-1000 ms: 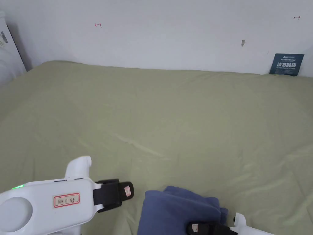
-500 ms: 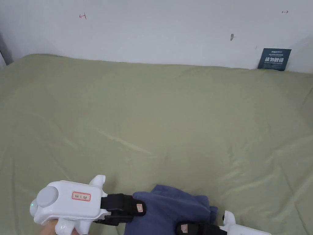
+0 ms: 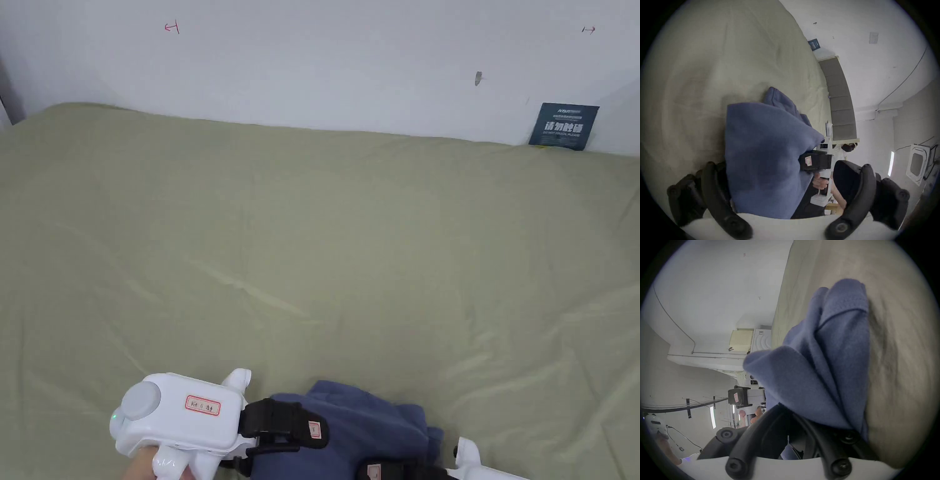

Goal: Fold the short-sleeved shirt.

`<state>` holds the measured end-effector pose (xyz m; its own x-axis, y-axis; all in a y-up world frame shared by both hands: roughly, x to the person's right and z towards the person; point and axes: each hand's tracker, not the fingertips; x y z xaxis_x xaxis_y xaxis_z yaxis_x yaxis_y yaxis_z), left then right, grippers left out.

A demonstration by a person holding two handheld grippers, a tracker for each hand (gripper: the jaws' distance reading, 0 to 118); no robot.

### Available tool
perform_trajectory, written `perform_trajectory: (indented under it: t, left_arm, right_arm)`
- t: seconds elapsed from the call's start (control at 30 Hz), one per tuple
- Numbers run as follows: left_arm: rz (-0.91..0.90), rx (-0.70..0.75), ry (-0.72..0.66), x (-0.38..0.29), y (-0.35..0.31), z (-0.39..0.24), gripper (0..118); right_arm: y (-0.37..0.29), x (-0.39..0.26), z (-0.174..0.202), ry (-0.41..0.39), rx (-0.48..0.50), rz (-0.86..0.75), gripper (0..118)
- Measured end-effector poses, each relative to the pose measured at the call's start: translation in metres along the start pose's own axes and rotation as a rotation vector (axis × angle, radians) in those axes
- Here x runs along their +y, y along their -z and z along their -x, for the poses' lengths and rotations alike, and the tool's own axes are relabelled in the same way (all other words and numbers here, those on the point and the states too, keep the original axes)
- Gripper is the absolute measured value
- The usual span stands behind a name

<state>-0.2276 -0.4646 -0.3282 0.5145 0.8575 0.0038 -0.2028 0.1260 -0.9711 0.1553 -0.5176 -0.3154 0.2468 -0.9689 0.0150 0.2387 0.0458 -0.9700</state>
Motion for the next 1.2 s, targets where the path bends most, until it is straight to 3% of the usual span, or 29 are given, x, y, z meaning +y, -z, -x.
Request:
perform_trajectory:
  t: [0.03, 0.1, 0.17, 0.3, 0.43, 0.57, 0.63, 0.97, 1.2]
  left_arm:
    - [0.002, 0.025, 0.017, 0.000, -0.002, -0.002, 106]
    - [-0.020, 0.180, 0.062, 0.001, -0.009, -0.006, 23]
    - [0.013, 0.099, 0.021, 0.001, -0.006, -0.007, 23]
    - [-0.004, 0.128, 0.054, 0.006, -0.006, -0.011, 24]
    - [-0.005, 0.122, 0.065, 0.005, -0.017, -0.015, 23]
    - [-0.029, 0.122, 0.076, 0.012, -0.049, -0.011, 23]
    - [-0.057, 0.120, 0.048, 0.018, -0.084, 0.003, 23]
    - [-0.227, 0.406, -0.007, 0.080, -0.324, 0.080, 24]
    - [-0.199, 0.542, -0.042, 0.120, -0.389, 0.109, 23]
  right_arm:
    - [0.000, 0.000, 0.001, 0.002, 0.000, 0.000, 0]
    - [-0.001, -0.001, 0.005, 0.003, -0.003, -0.001, 0]
    - [0.000, -0.002, 0.011, -0.011, -0.032, 0.003, 0]
    - [-0.005, 0.000, 0.018, -0.037, -0.078, -0.023, 0]
    - [-0.024, -0.002, 0.038, -0.150, -0.159, -0.071, 0]
    - [-0.045, -0.005, 0.056, -0.187, -0.165, -0.114, 0]
    - [-0.052, -0.007, 0.066, -0.220, -0.170, -0.135, 0]
    - [-0.034, -0.001, 0.087, -0.257, -0.170, -0.167, 0]
    - [-0.021, 0.012, 0.088, -0.256, -0.167, -0.203, 0]
